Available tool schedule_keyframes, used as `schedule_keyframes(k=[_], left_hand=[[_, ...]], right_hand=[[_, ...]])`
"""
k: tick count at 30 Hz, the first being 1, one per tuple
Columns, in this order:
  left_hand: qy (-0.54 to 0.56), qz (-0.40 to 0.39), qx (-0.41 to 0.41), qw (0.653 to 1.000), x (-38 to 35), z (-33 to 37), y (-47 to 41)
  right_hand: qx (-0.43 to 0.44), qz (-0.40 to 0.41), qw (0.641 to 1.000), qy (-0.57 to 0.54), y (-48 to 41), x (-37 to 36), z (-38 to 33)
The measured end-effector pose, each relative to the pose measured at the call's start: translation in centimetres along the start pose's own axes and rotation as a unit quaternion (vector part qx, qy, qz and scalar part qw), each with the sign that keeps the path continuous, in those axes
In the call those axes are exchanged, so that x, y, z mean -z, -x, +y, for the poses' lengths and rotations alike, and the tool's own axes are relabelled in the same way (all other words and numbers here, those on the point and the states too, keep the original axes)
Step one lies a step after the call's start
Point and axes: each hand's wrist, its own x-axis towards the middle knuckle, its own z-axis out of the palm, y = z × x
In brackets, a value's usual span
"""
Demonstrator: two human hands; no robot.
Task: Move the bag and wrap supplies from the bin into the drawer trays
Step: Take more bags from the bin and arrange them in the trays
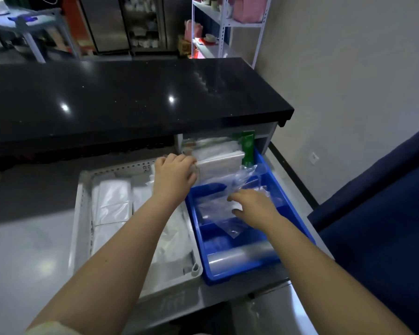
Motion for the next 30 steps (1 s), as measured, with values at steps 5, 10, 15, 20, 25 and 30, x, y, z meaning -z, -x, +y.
schedule_keyframes(k=[5, 10, 15, 20, 25, 30], left_hand=[[-0.003, -0.002, 0.025, 1.0, -1.5, 1.2, -1.4], [-0.026, 0.023, 0.069, 0.997, -1.6, 2.7, -2.3], [-0.048, 0.032, 0.103, 0.993, -1.5, 4.9, -3.0], [-0.061, 0.036, 0.142, 0.987, -2.1, 7.0, -2.4], [-0.069, 0.033, 0.181, 0.981, -2.4, 8.4, -0.9], [-0.079, 0.054, 0.2, 0.975, -1.9, 9.2, 0.5]], right_hand=[[0.033, -0.077, 0.996, 0.001, -3.3, -0.8, 2.2], [0.083, -0.115, 0.989, 0.035, -5.4, -1.7, 3.8], [0.102, -0.163, 0.979, 0.067, -6.7, -2.3, 4.5], [0.102, -0.199, 0.975, 0.006, -7.1, -2.7, 4.9], [0.166, -0.198, 0.966, 0.01, -7.2, -2.5, 5.5], [0.2, -0.202, 0.958, -0.042, -6.8, -1.9, 6.5]])
